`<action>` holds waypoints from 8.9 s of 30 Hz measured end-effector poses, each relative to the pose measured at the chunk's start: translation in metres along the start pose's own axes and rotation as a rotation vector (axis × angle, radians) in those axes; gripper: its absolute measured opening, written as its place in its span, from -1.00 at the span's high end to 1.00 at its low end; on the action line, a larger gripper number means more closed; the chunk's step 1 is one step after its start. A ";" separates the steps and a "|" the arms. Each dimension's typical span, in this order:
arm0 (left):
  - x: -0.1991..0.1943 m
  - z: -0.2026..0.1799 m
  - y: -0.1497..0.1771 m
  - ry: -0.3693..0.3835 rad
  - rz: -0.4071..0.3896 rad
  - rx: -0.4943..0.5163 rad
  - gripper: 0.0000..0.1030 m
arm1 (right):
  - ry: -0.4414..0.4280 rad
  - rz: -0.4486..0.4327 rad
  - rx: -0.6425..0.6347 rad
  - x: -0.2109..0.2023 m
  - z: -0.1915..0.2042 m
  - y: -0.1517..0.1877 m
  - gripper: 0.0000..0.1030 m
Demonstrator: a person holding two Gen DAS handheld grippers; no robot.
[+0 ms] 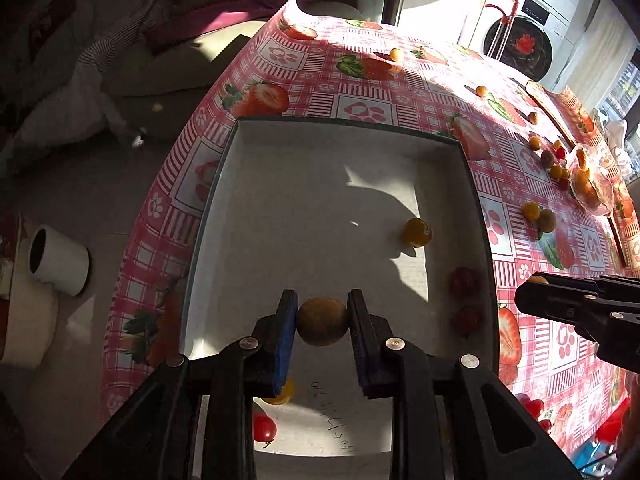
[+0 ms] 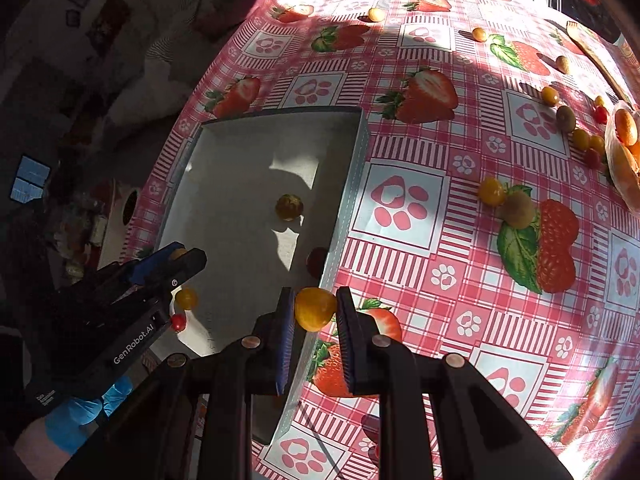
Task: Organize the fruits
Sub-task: 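Carry both fruits over the white tray and open both tools to drop them, then grasp a red cherry tomato with the left tool while the right tool grasps a brown fruit, then carry both fruits over the white tray and open both tools to release them, then grasp an orange cherry tomato with the left tool while the right tool grasps a red one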
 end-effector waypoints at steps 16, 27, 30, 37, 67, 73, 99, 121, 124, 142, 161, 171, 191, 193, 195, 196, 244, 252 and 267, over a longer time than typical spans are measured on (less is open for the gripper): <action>0.033 0.012 -0.002 -0.042 0.046 -0.004 0.46 | 0.084 0.092 -0.094 0.069 0.032 -0.028 0.57; 0.037 0.007 -0.001 -0.055 0.054 0.015 0.46 | 0.113 0.099 -0.116 0.081 0.032 -0.030 0.56; 0.037 0.006 -0.002 -0.059 0.055 0.023 0.45 | 0.081 0.096 -0.106 0.077 0.032 -0.028 0.55; 0.028 0.006 -0.004 -0.085 0.003 0.031 -0.55 | 0.022 0.019 -0.088 0.042 0.027 -0.032 -0.10; -0.043 -0.178 0.078 -0.012 0.047 0.031 -0.55 | 0.194 0.018 -0.025 -0.062 -0.157 0.048 -0.36; -0.025 -0.200 0.096 -0.065 0.087 -0.092 -0.55 | 0.162 0.024 -0.145 -0.059 -0.164 0.031 -0.36; 0.014 -0.193 0.123 -0.125 0.150 -0.352 -0.42 | 0.188 -0.039 -0.301 0.008 -0.133 -0.037 -0.10; -0.016 -0.191 0.107 -0.006 0.134 -0.337 0.58 | 0.093 0.044 -0.185 -0.033 -0.160 0.015 0.41; -0.027 -0.191 0.099 0.006 0.114 -0.318 0.58 | 0.081 0.049 -0.174 -0.041 -0.161 0.024 0.41; -0.065 -0.139 0.072 0.088 -0.005 -0.235 0.58 | 0.099 -0.006 -0.109 -0.054 -0.103 0.037 0.41; -0.018 -0.003 0.075 -0.019 0.056 -0.196 0.58 | 0.015 0.063 -0.113 0.023 0.036 0.014 0.41; -0.004 -0.003 0.078 -0.012 0.089 -0.197 0.59 | 0.072 0.133 -0.138 0.066 0.044 0.008 0.41; -0.003 -0.010 0.077 -0.058 0.059 -0.112 -0.26 | 0.043 0.097 -0.117 0.063 0.046 0.004 -0.10; -0.010 -0.009 0.076 -0.073 0.023 -0.104 -0.39 | 0.019 0.071 -0.102 0.052 0.045 0.002 -0.19; -0.010 -0.009 0.074 -0.073 0.035 -0.098 -0.39 | 0.003 0.041 -0.089 0.039 0.042 0.001 -0.26; -0.010 -0.009 0.073 -0.073 0.040 -0.096 -0.39 | 0.004 0.026 -0.077 0.033 0.040 0.002 -0.28; 0.028 -0.198 -0.062 0.145 0.014 0.290 -0.39 | 0.320 0.035 0.001 -0.003 -0.040 0.162 -0.04; 0.057 -0.229 -0.076 0.146 0.023 0.336 -0.39 | 0.382 0.028 -0.106 0.004 -0.024 0.168 0.08; 0.078 -0.243 -0.071 0.147 0.052 0.369 0.59 | 0.343 0.021 -0.087 -0.005 -0.036 0.159 0.54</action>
Point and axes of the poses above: each gripper's, at about its wrist camera, not at the fingertips, and x roughly the way its jaws point, z to its left, y to its underside, the point moved 2 cm from there along x, roughly the way its jaws point, and after that the axes turned 1 degree about z, right-handed, at the moved point
